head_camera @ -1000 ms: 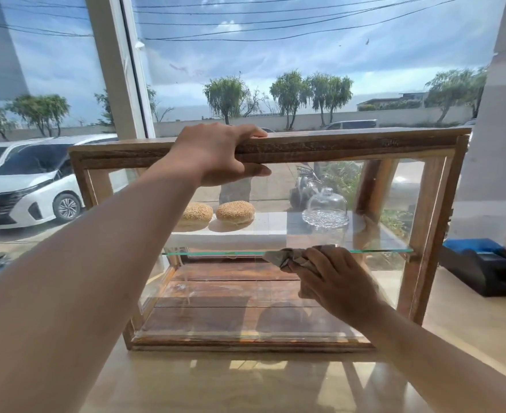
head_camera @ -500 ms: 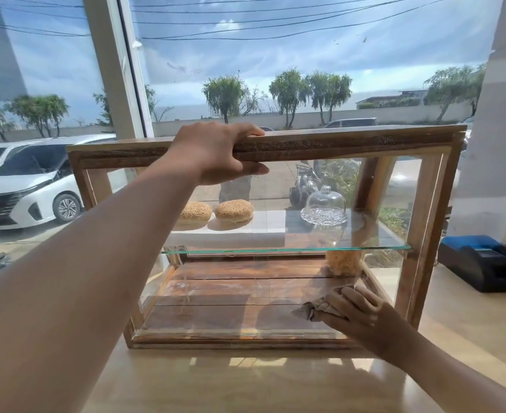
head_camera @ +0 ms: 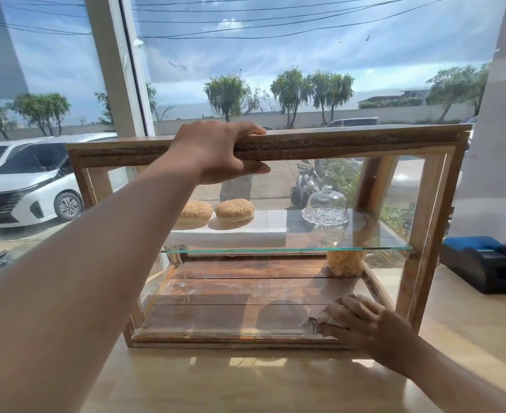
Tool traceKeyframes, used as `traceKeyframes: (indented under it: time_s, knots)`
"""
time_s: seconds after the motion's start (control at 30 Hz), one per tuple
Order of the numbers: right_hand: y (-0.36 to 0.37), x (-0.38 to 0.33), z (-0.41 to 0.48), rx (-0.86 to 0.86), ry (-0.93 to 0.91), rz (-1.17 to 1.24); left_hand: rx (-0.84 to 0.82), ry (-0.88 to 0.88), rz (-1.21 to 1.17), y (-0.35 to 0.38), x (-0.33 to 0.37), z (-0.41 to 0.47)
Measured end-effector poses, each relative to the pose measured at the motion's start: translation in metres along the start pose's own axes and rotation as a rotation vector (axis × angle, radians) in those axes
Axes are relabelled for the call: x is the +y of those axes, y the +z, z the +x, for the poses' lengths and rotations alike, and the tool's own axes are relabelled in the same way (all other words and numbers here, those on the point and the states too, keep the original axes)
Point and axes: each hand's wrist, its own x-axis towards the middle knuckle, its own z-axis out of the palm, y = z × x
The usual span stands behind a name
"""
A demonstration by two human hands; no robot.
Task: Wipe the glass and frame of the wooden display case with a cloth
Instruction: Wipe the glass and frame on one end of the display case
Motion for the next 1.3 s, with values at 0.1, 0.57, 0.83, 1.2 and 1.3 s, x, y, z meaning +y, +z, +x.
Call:
traceKeyframes:
  time_s: [0.1,0.57,0.83,1.2,1.3]
  knots:
    - [-0.025,0.049,0.002,0.020,0.080,-0.084,0.002,0.000,0.003,0.000,0.000,0.001]
    - [-0.061,0.131,0.089,0.275,0.399,-0.111,-0.009,-0.005,-0.017,0.000,0.000,0.001]
    - [-0.026,0.048,0.024,-0.032,0.067,-0.057,-0.045,-0.035,-0.007,-0.005,0.003,-0.001]
    - [-0.085,0.185,0.081,0.372,0.408,-0.318,-0.039,-0.023,-0.005,-0.002,0.003,0.000]
    - [-0.075,0.171,0.073,0.348,0.451,-0.312,-0.036,-0.029,-0.015,-0.003,0.002,-0.001]
